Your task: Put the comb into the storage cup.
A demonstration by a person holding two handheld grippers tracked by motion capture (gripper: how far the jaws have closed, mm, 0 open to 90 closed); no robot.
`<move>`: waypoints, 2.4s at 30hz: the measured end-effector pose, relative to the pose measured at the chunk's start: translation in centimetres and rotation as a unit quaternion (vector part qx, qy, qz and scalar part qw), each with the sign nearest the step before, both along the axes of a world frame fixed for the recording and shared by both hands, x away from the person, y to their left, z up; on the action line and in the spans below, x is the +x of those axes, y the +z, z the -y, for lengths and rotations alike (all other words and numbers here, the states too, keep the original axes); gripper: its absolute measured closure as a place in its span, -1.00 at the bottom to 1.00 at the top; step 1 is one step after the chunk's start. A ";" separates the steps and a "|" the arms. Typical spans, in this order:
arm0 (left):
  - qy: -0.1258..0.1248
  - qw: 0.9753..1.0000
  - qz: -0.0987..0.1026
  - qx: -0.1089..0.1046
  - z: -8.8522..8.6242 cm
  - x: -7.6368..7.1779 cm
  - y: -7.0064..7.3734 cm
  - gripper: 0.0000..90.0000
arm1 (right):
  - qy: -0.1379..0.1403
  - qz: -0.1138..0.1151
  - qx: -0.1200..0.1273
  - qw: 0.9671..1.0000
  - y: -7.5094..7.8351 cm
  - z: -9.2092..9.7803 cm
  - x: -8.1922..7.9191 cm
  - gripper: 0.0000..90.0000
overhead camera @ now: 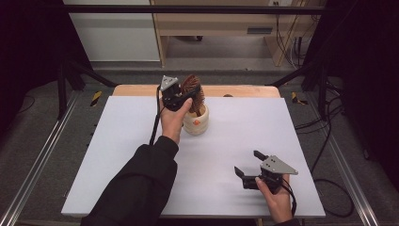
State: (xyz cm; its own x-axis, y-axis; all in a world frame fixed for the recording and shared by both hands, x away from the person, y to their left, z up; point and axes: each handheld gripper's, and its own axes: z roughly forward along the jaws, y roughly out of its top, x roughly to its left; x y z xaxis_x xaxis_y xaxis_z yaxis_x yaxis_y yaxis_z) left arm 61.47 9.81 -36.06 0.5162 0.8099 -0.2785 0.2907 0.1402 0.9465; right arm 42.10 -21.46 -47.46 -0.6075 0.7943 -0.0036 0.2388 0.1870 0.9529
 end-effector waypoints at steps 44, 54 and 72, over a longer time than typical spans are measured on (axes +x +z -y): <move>0.018 1.000 -0.010 -0.006 -1.8 -0.1 -0.7 0.00 | 0.005 -0.007 0.000 1.000 -0.1 -0.2 0.0 -0.88; 0.024 1.000 -0.013 -0.007 -2.1 -0.1 -0.9 -0.01 | 0.004 -0.007 0.000 1.000 -0.1 -0.2 0.0 -0.88; 0.028 0.999 -0.016 -0.014 -2.7 -0.1 -1.2 -0.03 | 0.005 -0.008 -0.003 1.000 -0.2 -0.3 0.1 -0.88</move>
